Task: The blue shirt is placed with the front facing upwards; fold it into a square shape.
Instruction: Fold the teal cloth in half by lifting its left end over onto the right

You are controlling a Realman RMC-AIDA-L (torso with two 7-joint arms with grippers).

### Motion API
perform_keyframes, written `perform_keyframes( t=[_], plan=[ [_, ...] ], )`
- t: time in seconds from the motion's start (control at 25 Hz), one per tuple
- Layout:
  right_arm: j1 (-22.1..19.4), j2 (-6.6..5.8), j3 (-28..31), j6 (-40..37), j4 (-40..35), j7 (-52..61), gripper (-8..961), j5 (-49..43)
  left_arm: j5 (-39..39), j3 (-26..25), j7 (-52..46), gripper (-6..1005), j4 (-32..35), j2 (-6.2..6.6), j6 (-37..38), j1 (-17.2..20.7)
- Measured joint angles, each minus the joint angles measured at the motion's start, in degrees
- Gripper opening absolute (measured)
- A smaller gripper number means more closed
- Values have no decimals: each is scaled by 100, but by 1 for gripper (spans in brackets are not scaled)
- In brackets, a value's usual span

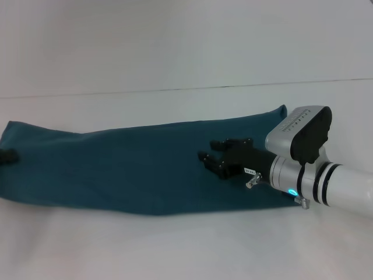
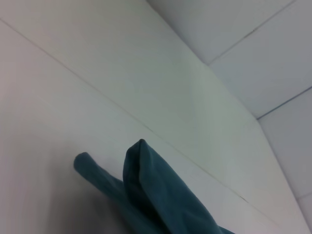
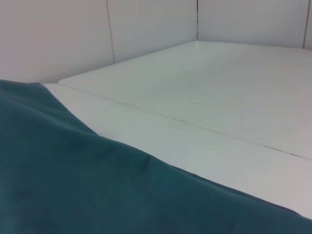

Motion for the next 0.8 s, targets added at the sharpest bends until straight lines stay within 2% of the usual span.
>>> perform_keyframes(
  t=[0.56, 0.8],
  plan=[
    [-104, -5, 49, 5, -42, -41, 413, 0, -12, -201, 84, 79, 10, 134, -90, 95],
    [-171, -7, 57, -7, -141, -20, 416, 0, -119, -202, 87, 79, -3, 88, 78, -33]
  ],
)
